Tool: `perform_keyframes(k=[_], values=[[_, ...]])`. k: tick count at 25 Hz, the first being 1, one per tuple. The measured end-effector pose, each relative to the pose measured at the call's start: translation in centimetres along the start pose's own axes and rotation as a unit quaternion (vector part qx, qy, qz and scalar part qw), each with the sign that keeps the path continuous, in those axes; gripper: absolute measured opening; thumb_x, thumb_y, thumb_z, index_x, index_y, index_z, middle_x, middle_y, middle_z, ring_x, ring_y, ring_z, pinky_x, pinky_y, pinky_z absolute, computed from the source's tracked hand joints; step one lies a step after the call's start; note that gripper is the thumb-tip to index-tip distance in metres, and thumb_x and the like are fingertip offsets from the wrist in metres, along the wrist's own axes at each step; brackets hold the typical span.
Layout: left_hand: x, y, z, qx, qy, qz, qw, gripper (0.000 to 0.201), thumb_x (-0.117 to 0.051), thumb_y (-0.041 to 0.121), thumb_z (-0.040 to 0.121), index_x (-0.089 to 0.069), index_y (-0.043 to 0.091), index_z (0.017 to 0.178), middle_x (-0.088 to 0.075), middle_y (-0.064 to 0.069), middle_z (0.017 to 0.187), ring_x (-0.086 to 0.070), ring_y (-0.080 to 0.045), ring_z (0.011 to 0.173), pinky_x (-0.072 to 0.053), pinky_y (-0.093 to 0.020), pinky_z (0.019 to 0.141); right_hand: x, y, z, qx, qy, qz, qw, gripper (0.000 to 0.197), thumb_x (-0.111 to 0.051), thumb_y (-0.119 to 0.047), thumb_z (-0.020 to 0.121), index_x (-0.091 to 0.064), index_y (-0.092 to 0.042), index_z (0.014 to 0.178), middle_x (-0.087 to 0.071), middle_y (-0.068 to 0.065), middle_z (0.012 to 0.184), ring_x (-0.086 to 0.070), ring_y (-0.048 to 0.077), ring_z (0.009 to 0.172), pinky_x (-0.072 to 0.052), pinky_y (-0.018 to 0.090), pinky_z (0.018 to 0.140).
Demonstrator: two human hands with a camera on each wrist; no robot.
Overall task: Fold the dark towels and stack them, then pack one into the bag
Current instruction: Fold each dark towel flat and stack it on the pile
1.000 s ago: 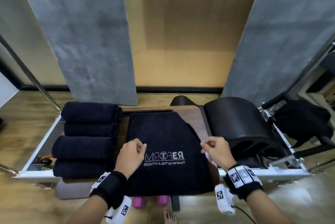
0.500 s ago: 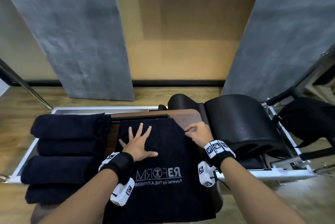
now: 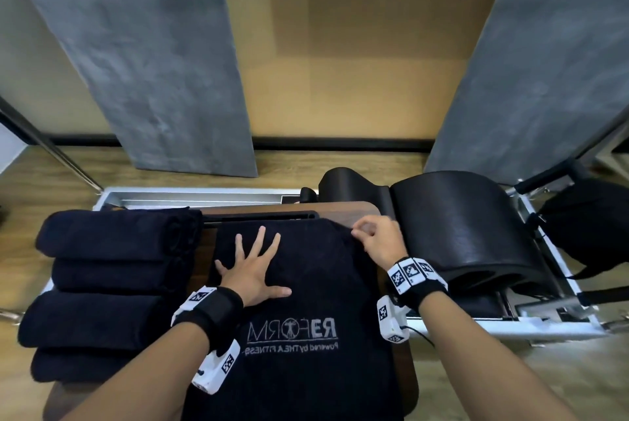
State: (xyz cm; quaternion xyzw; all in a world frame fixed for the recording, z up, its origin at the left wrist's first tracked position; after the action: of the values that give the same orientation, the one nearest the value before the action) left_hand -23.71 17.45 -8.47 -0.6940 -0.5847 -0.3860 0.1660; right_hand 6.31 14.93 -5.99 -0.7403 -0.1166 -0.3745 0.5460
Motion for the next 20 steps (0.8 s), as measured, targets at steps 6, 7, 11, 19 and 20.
perform_keyframes(k=[6,7,11,19,20], values=[[-0.3,-0.2,0.3,0.002,0.003,-0.002,1.000,0.122,-0.075,0.068,0.083,0.017,0.050,0.162,0.041,0.017,0.164,0.036,-0.036,0.153,-0.005,-0.083,0.116,-0.4,2.2,-0.3,-0.158,-0.005,0.091,0.983,0.047,-0.074,-0.047,0.088,-0.067,-0.003,0.072,-0.069,0.012,0.053,-0.061,0.020,0.035,-0.046,0.025,0.040],[-0.3,-0.2,0.4,0.002,0.005,-0.001,1.000,0.122,-0.075,0.068,0.083,0.017,0.050,0.162,0.041,0.017,0.165,0.036,-0.036,0.153,-0.005,-0.083,0.116,-1.5,2.0,-0.5,-0.166,-0.051,0.093,0.980,0.044,-0.078,-0.044,0.087,-0.067,-0.003,0.071,-0.069,0.011,0.052,-0.058,0.019,0.033,-0.042,0.022,0.037],[-0.4,-0.5,0.5,0.003,0.007,-0.002,1.000,0.122,-0.075,0.069,0.083,0.017,0.050,0.161,0.041,0.017,0.164,0.037,-0.035,0.153,-0.004,-0.083,0.115,-0.5,2.6,0.4,-0.213,0.022,0.216,0.953,0.019,-0.071,-0.022,0.095,-0.064,-0.009,0.083,-0.066,0.008,0.051,-0.049,0.019,0.031,-0.036,0.023,0.037],[-0.6,-0.5,0.6,-0.005,0.014,-0.007,1.000,0.122,-0.074,0.070,0.083,0.016,0.050,0.162,0.040,0.017,0.165,0.038,-0.035,0.153,-0.002,-0.083,0.115,-0.8,1.9,0.5,-0.174,-0.026,0.143,0.974,0.024,-0.089,-0.022,0.077,-0.066,-0.014,0.075,-0.065,0.004,0.063,-0.054,0.014,0.042,-0.042,0.026,0.043],[-0.6,-0.6,0.6,-0.006,0.015,-0.008,1.000,0.122,-0.074,0.070,0.083,0.016,0.049,0.162,0.040,0.017,0.165,0.038,-0.035,0.153,-0.002,-0.083,0.115,-0.4,1.7,0.6,-0.167,-0.010,0.168,0.971,0.023,-0.089,-0.021,0.075,-0.067,-0.015,0.073,-0.064,0.003,0.065,-0.056,0.016,0.048,-0.043,0.028,0.047]])
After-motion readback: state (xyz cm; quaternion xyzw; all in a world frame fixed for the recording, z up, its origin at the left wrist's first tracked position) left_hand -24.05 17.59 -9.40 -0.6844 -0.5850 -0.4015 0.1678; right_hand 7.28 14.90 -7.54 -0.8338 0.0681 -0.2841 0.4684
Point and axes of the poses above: each hand's wrist, its own z-axis towards the middle knuckle, its own x-axis out of the back of the hand, y = z × x, the point moved 9 cm from there along z, towards the middle knuckle
